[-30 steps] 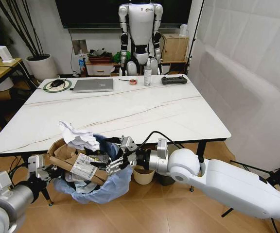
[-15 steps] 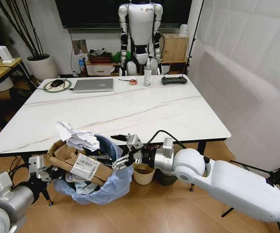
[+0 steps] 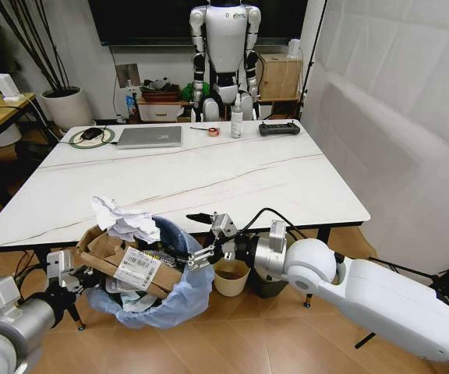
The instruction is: Pick up the trash bin and place the trash from the table into it.
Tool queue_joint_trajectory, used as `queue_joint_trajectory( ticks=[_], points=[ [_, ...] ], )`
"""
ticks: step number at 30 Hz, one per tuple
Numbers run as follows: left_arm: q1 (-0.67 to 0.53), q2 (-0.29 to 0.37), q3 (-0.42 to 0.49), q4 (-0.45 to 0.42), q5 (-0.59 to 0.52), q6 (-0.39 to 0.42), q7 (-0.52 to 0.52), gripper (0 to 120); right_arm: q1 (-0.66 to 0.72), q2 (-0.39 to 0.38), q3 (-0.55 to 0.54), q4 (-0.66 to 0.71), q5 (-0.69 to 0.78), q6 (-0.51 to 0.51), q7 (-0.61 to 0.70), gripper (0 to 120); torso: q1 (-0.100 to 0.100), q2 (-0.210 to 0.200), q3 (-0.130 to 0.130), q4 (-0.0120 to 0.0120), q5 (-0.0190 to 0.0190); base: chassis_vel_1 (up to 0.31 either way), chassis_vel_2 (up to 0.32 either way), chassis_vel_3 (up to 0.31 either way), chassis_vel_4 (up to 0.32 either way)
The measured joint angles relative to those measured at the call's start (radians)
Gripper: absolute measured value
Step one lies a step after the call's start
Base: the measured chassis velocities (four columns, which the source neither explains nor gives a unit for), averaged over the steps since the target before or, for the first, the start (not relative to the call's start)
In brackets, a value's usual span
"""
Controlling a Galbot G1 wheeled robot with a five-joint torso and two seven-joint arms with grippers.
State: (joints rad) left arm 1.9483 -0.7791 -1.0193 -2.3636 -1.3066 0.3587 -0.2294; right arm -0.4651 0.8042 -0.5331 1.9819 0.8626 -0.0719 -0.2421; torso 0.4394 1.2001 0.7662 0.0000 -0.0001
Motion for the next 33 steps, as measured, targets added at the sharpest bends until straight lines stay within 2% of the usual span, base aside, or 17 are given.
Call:
queue_joint_trajectory(
  ticks=[6,19,25,27,33],
  points=[
    [0.000,-0.001,0.001,0.000,0.003,0.000,0.002,0,-0.018,-0.012,0.028,0.000,-0.011,0.004,-0.001,100,0.000,0.000,0.000,0.0000,0.0002,0.000,0.000,0.000,0.000],
    [0.005,0.004,0.004,-0.006,0.007,0.001,0.006,0,-0.121,-0.102,0.157,0.059,-0.018,0.009,-0.003,100,0.000,0.000,0.000,0.0000,0.0001,0.000,0.000,0.000,0.000],
    [0.005,0.001,0.006,-0.009,0.012,0.001,0.009,0,-0.234,-0.150,0.306,0.093,-0.018,0.011,0.022,100,0.000,0.000,0.000,-0.0001,0.0002,0.000,0.000,0.000,0.000],
    [0.005,0.001,0.007,-0.011,0.013,0.001,0.009,0,-0.251,-0.156,0.325,0.096,-0.018,0.014,0.025,100,0.000,0.000,0.000,0.0000,0.0001,0.000,0.000,0.000,0.000],
    [0.007,-0.002,0.008,-0.016,0.022,0.001,0.015,0,-0.362,-0.192,0.425,0.102,-0.017,0.076,0.047,100,0.000,0.000,0.000,-0.0002,0.0003,0.000,0.000,0.000,0.000]
  ],
)
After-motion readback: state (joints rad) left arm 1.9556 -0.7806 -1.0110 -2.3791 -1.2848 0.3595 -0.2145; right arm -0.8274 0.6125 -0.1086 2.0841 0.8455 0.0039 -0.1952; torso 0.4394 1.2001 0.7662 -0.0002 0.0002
